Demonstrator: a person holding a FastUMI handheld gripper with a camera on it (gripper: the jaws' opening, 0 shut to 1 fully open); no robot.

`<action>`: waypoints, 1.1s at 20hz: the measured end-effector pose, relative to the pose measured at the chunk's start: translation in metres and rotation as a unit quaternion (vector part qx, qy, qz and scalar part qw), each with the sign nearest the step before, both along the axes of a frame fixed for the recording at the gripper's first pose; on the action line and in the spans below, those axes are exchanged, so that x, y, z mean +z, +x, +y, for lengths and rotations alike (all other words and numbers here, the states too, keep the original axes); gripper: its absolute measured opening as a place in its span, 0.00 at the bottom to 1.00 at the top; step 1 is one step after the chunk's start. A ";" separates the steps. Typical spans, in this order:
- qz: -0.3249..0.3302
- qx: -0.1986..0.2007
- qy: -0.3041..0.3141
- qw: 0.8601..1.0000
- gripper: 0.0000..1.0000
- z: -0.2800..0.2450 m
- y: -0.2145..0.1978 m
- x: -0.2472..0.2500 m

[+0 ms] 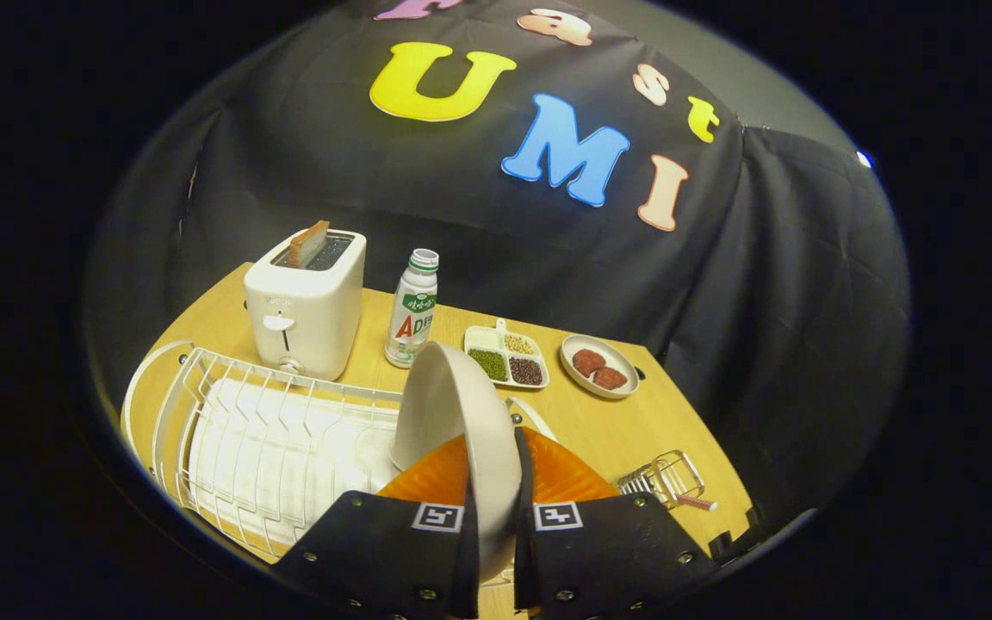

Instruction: Take the plate from the dish rack, then take the spoon from the basket and place it into the plate.

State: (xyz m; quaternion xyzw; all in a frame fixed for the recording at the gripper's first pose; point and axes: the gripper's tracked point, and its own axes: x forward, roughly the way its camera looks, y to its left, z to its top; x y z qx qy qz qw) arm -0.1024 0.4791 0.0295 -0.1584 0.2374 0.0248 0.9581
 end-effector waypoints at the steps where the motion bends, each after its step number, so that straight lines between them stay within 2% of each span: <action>1: -0.008 -0.006 -0.016 1.000 0.16 -0.004 -0.004 0.009; 8: -0.046 -0.027 0.004 0.999 0.16 -0.019 -0.032 0.057; 13: -0.045 -0.037 0.021 0.998 0.15 -0.042 -0.065 0.065; 18: -0.031 -0.024 0.042 0.998 0.15 -0.056 -0.099 0.055; 22: -0.020 0.006 0.050 0.999 0.16 -0.063 -0.126 0.043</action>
